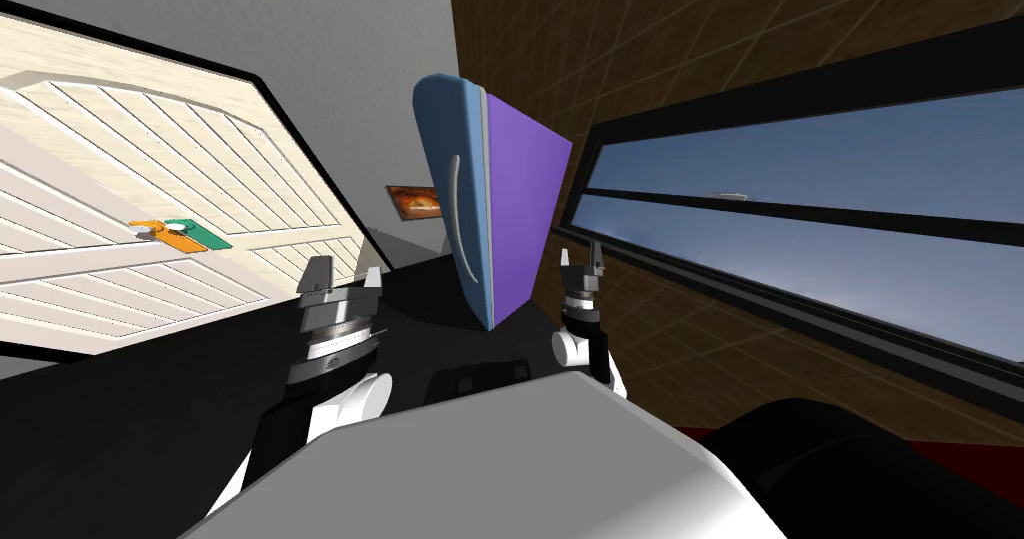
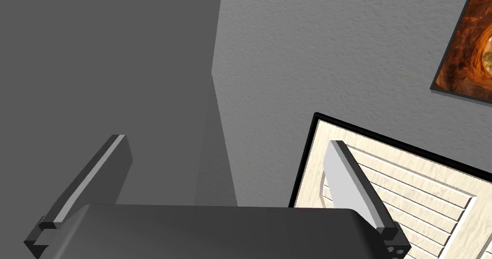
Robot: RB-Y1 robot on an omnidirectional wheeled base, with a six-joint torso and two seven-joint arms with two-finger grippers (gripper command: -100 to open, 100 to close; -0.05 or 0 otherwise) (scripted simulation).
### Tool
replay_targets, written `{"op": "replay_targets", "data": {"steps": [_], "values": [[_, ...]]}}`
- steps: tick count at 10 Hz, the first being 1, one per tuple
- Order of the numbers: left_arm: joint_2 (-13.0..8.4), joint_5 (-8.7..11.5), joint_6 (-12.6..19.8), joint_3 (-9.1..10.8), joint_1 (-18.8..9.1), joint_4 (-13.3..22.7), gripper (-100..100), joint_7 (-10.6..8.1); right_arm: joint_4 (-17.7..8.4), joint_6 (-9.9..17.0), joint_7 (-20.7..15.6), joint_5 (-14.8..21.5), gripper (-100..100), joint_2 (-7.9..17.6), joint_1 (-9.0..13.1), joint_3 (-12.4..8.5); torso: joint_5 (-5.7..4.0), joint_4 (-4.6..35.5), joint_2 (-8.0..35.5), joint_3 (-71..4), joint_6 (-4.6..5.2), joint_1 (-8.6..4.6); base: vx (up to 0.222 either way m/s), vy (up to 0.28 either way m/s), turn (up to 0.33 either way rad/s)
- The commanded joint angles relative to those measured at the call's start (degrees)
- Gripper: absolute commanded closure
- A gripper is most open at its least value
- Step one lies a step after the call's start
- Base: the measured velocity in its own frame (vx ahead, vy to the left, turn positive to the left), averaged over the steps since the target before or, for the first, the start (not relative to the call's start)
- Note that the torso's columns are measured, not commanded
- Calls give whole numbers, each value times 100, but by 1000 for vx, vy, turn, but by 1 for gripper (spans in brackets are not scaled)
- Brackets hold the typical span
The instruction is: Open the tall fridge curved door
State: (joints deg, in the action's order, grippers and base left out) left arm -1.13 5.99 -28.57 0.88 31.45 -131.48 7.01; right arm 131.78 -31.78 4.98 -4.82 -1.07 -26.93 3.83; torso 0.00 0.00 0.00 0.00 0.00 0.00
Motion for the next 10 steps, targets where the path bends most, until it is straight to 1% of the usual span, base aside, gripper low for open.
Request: {"op": "replay_targets", "data": {"steps": [1, 3, 9, 10], "values": [[0, 0, 0, 0, 0, 0, 0, 0, 0, 0, 0, 0, 0, 0, 0, 0, 0, 235, 232, -467, 0, 0, 0, 0, 0], [0, 0, 0, 0, 0, -1, 0, 0, 1, 0, 0, 0, 0, 0, 0, 0, 0, 1006, 1003, -2014, 0, 0, 0, 0, 0], [0, 0, -1, 0, 0, -2, 0, 0, 2, -1, 0, 0, 0, 0, 0, 0, 0, 3537, 3539, -7073, 0, 0, 0, 0, 0], [-168, -10, 2, 18, -10, 47, -100, 16, 2, -1, 0, 0, 0, 0, 0, 0, 0, 3960, 3962, -7919, 0, 0, 23, -15, 13]]}}
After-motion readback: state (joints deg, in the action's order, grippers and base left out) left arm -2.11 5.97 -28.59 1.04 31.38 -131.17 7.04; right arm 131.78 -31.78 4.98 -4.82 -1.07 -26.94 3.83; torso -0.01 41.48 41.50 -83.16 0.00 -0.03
